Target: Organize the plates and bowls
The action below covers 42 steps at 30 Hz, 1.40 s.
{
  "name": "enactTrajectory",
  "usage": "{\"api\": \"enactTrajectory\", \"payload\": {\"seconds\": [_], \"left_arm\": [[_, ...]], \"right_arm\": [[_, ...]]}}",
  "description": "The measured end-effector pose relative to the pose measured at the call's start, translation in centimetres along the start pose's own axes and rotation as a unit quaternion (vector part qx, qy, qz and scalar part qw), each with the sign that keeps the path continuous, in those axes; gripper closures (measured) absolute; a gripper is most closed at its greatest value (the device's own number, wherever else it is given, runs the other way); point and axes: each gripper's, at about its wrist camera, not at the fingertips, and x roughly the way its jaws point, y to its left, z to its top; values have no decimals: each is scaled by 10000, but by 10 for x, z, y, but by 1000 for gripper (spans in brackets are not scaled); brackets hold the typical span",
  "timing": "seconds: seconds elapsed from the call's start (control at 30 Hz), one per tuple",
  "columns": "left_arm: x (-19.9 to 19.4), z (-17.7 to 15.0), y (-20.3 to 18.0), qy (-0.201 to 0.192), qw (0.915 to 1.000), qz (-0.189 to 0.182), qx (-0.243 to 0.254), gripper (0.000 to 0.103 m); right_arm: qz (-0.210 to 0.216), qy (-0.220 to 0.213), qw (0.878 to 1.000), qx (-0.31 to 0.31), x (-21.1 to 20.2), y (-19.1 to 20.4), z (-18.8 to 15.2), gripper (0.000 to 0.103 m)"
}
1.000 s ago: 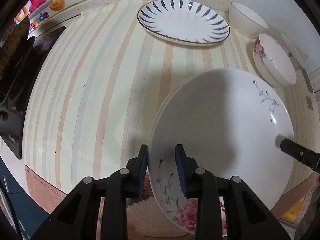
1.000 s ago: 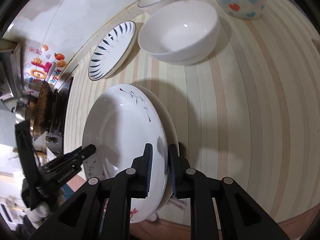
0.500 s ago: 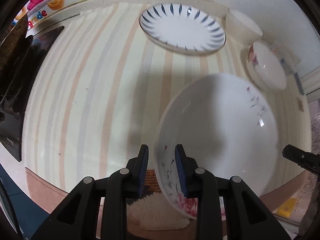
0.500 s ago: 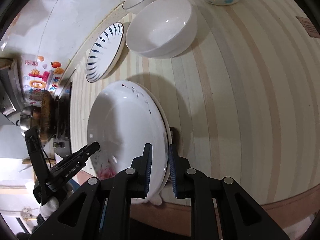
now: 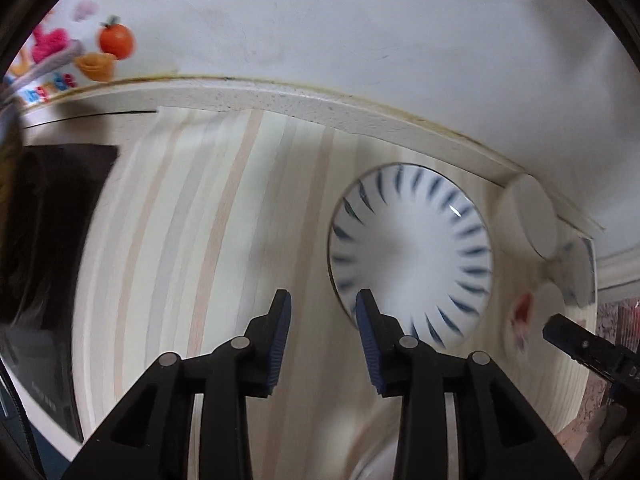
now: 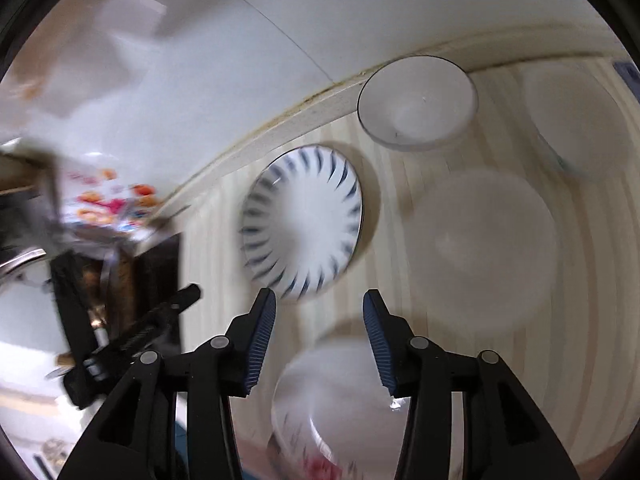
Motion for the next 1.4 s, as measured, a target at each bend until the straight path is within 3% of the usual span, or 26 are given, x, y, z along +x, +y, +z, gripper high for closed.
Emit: {"api": "enactTrajectory", "payload": {"seconds": [0.27, 0.4, 0.47, 0.5, 0.87, 1.2, 1.4], "left_arm": [[73, 32, 4, 543, 9984, -88, 96, 71], [80, 34, 0, 450, 9984, -282, 190, 73], [78, 34, -4, 318, 9984, -356, 307, 85], [78, 34, -6, 293, 9985, -308, 340, 85], [40, 18, -15, -89, 9985, -101, 525, 85], [-45, -14, -24, -486, 9974, -317, 428, 85], [-66, -49, -45, -561, 9970, -399, 365, 85]], "right_arm": [[-1003, 254, 9944, -223, 66, 10, 60, 57], [-1271, 408, 9900, -448, 87, 13, 66, 80], [-1437, 437, 9871, -554, 96, 12, 65, 87], [-1487, 482, 9861, -559, 101, 10, 65, 90], [-1302, 257, 9892, -627, 86, 4, 54, 91], [-832, -59, 9937, -752, 7, 4, 23, 91], [-656, -183, 9933, -931, -41, 2, -15, 91]]}}
